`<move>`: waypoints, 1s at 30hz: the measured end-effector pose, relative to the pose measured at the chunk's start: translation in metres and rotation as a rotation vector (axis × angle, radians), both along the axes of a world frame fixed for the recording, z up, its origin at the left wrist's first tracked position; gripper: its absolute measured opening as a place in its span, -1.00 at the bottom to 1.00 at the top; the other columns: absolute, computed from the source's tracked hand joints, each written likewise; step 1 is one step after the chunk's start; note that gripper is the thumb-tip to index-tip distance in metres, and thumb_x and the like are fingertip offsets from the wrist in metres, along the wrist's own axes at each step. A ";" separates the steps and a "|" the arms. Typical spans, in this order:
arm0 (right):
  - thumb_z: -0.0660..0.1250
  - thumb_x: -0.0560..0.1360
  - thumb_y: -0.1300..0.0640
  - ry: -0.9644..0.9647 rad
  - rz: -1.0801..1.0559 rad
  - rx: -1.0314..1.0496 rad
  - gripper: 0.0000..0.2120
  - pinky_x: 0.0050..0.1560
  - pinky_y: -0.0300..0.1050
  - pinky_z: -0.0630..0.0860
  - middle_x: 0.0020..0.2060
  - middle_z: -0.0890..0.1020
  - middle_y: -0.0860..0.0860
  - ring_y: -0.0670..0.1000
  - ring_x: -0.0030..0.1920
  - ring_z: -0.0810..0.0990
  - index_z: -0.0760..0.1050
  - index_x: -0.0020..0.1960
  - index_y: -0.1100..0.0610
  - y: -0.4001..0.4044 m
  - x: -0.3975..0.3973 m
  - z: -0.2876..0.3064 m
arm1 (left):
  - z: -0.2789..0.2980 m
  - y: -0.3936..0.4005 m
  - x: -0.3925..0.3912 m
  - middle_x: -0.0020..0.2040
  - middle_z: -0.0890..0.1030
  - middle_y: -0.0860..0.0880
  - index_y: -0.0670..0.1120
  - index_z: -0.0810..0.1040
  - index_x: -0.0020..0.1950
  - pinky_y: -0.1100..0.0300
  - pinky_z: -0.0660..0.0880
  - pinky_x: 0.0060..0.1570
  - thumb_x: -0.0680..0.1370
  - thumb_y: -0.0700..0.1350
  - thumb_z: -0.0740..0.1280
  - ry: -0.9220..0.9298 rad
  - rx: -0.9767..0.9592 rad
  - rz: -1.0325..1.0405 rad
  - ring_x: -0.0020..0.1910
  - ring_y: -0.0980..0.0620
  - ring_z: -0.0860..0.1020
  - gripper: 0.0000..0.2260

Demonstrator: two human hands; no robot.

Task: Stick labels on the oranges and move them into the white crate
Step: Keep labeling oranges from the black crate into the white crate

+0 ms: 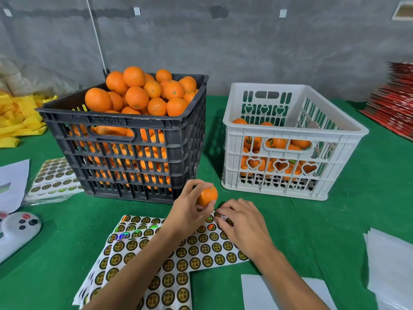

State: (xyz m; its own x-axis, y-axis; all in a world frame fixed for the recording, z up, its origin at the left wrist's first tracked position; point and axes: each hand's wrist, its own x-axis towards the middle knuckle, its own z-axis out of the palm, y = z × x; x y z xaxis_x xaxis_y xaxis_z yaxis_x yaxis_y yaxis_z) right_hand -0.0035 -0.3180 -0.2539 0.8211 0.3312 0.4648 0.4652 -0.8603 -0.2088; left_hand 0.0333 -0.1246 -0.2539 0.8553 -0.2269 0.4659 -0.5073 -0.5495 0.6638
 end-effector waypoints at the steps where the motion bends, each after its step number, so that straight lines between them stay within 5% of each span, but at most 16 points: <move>1: 0.39 0.58 -0.06 -0.033 0.010 -0.017 -0.80 0.05 -0.11 0.46 -0.02 0.64 -0.16 -0.06 -0.05 0.52 0.70 0.14 -0.04 0.000 0.000 0.001 | -0.001 0.000 0.000 0.32 0.39 0.15 0.07 0.53 0.36 0.15 0.65 0.04 0.60 0.00 0.45 0.001 -0.009 -0.002 0.18 0.13 0.54 -0.67; 6: 0.43 0.55 0.02 -0.109 0.067 -0.020 -0.89 -0.01 -0.07 0.51 -0.09 0.63 -0.15 -0.08 -0.12 0.49 0.71 0.04 -0.03 0.002 -0.001 0.001 | -0.004 0.003 0.004 0.30 0.39 0.17 0.10 0.52 0.36 0.18 0.66 0.02 0.60 0.00 0.45 0.021 -0.037 0.012 0.17 0.15 0.55 -0.66; 12: 0.40 0.61 0.03 0.151 0.052 0.792 -0.91 0.16 -0.30 0.48 0.05 0.61 -0.20 -0.08 0.18 0.59 0.68 0.06 -0.07 0.004 0.001 0.008 | -0.006 0.003 0.004 0.32 0.38 0.16 0.09 0.51 0.37 0.18 0.66 0.00 0.60 0.00 0.45 0.010 -0.018 -0.007 0.12 0.11 0.59 -0.65; 16: 0.37 0.63 0.04 0.231 0.035 0.990 -0.87 0.11 -0.36 0.50 0.17 0.61 -0.20 -0.12 0.28 0.55 0.69 0.08 -0.11 0.008 0.005 0.011 | -0.001 -0.001 0.001 0.33 0.41 0.10 0.02 0.52 0.37 0.18 0.66 -0.01 0.58 -0.03 0.48 -0.088 0.004 -0.087 0.16 0.06 0.58 -0.62; 21: 0.34 0.64 0.05 0.265 -0.018 0.931 -0.78 0.40 -0.16 0.43 0.25 0.55 -0.28 -0.24 0.35 0.46 0.63 0.24 -0.15 0.008 0.005 0.004 | 0.004 -0.003 -0.003 0.34 0.42 0.09 0.01 0.49 0.39 0.21 0.66 0.01 0.55 -0.04 0.50 -0.155 -0.019 -0.142 0.22 0.09 0.56 -0.57; 25: 0.30 0.66 -0.01 0.247 -0.041 0.779 -0.69 0.43 0.00 0.44 0.37 0.46 -0.31 -0.26 0.42 0.37 0.52 0.39 -0.14 0.009 0.002 0.005 | 0.007 -0.003 -0.006 0.36 0.41 0.11 0.00 0.47 0.40 0.22 0.65 0.03 0.56 -0.02 0.48 -0.189 -0.037 -0.152 0.26 0.11 0.54 -0.56; 30: 0.23 0.68 -0.06 0.058 -0.095 0.493 -0.56 0.49 -0.11 0.30 0.48 0.41 -0.19 -0.26 0.46 0.30 0.36 0.54 -0.05 0.009 -0.002 0.011 | 0.007 -0.003 -0.006 0.36 0.40 0.16 0.05 0.46 0.40 0.23 0.64 0.05 0.56 0.01 0.48 -0.148 -0.101 -0.124 0.29 0.10 0.53 -0.57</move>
